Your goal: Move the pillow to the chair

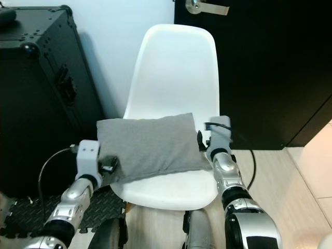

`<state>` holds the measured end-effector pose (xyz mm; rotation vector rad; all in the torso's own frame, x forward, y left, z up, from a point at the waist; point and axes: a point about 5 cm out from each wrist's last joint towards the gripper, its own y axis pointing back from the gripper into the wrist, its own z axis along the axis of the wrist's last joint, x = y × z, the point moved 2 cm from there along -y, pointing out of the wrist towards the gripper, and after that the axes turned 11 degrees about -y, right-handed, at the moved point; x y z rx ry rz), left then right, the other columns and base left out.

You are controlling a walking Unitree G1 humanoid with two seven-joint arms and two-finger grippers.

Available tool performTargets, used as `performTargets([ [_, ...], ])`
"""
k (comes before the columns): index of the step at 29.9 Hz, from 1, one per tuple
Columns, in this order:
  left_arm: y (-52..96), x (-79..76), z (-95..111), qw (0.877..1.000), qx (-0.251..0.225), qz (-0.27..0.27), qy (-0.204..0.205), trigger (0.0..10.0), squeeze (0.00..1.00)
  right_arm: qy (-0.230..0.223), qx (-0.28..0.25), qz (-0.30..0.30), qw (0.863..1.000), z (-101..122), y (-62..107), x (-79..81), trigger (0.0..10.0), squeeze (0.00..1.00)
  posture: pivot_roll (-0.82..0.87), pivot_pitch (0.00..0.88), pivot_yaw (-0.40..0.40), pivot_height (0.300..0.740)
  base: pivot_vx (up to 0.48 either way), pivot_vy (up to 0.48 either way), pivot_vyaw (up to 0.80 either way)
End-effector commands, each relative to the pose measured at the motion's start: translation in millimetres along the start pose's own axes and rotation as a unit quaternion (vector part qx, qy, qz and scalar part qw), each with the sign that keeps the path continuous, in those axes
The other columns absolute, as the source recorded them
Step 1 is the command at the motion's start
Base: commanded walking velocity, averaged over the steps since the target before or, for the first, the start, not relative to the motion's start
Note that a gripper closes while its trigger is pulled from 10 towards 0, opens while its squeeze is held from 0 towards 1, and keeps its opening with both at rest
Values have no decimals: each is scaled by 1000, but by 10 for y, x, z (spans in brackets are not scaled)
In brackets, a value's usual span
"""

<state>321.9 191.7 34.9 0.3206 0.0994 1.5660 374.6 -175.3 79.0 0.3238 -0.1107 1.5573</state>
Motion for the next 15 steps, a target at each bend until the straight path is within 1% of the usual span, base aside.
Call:
performTargets([
  [1,-23,-76,188,998,-28,-3,63,10000,0,-57,-1,25,998,-12,-2,86,10000,0,0,21,-95,599,0,0,0],
  [2,-27,-109,235,997,-35,-6,71,10000,0,-57,2,37,998,-30,2,124,10000,0,-1,18,-94,599,0,0,0],
  [3,-28,-139,283,997,-45,0,68,10000,0,-46,18,57,997,-95,15,186,10000,0,-5,7,-88,599,0,0,0],
  [4,-28,-139,283,997,-45,0,68,10000,0,-46,18,57,997,-95,15,186,10000,0,-5,7,-88,599,0,0,0],
  [5,-28,-149,315,995,-56,11,78,10000,0,-40,36,74,996,-158,29,234,10000,0,-5,7,-88,599,0,0,0],
  [7,-21,-128,330,992,-69,48,89,10000,0,-48,51,102,992,-226,59,310,10000,0,-21,0,-80,599,0,0,0],
  [9,-3,-178,336,995,-78,44,54,10000,0,-41,53,102,993,-245,69,308,10000,0,-21,0,-80,609,0,0,0],
  [11,-3,-178,336,995,-78,44,54,10000,0,-41,53,102,993,-245,69,308,10000,0,-21,0,-80,609,0,0,0],
  [12,3,-226,351,996,-84,30,19,10000,0,-30,57,102,993,-263,75,305,10000,0,-16,0,-86,614,0,0,0],
  [13,3,-226,351,996,-84,30,19,10000,0,-30,57,102,993,-263,75,305,10000,0,-16,0,-86,614,0,0,0],
  [14,10,-278,400,995,-94,15,-9,10000,0,-6,60,107,992,-287,87,307,10000,0,-13,0,-88,619,0,0,0],
  [15,13,-308,435,995,-100,6,-24,10000,0,11,62,111,992,-302,96,313,10000,0,-4,0,-90,624,0,0,0],
])
